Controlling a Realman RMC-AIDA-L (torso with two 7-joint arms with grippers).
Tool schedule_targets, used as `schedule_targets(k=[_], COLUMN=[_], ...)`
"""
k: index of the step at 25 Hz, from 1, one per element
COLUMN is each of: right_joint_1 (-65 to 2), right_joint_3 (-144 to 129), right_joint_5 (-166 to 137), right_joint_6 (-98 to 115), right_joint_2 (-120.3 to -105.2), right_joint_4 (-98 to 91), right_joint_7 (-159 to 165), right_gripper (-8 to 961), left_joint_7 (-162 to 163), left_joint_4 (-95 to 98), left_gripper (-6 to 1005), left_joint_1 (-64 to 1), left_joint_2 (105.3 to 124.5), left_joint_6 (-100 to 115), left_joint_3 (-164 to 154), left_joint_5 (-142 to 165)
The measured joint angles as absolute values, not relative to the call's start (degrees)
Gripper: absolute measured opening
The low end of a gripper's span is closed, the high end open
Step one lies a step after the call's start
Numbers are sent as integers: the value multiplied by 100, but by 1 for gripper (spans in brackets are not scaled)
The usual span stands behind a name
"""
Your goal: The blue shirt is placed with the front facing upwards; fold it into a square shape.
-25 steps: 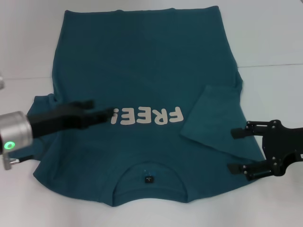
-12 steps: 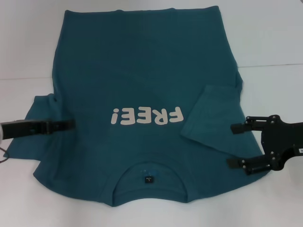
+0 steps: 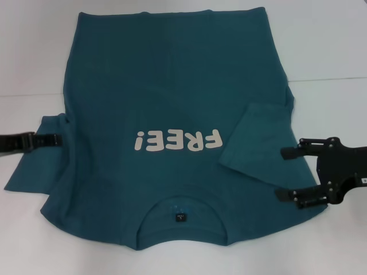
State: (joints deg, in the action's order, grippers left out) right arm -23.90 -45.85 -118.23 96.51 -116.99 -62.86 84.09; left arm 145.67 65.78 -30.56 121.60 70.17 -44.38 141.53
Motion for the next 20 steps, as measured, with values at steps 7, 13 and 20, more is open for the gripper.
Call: schedule_targets(k=[7,13,20], right_joint_1=[-2394,-2398,-2400], right_joint_3=[-4592,-4593,-4605], right_joint_5=[-11822,-11821,-11825], right_joint_6=[9551,9440,9328], right_joint_2=[-11728,-11748,-11798], right_joint_4=[-6241,-6123,-6099], right_joint_7=[8331,8303,8260], right_gripper=[936,937,937], left_joint_7=[14984,15048,15055], left_joint_4=[7344,7267,6870], left_gripper=[853,840,841], left_joint_1=[-2936,-2682,-2614], left_joint_2=[12401,12380,12377], left_joint_6=[7232,7084,6710], left_joint_3=[-4549,-4514,-4504], left_joint_5=[14952,14953,14926])
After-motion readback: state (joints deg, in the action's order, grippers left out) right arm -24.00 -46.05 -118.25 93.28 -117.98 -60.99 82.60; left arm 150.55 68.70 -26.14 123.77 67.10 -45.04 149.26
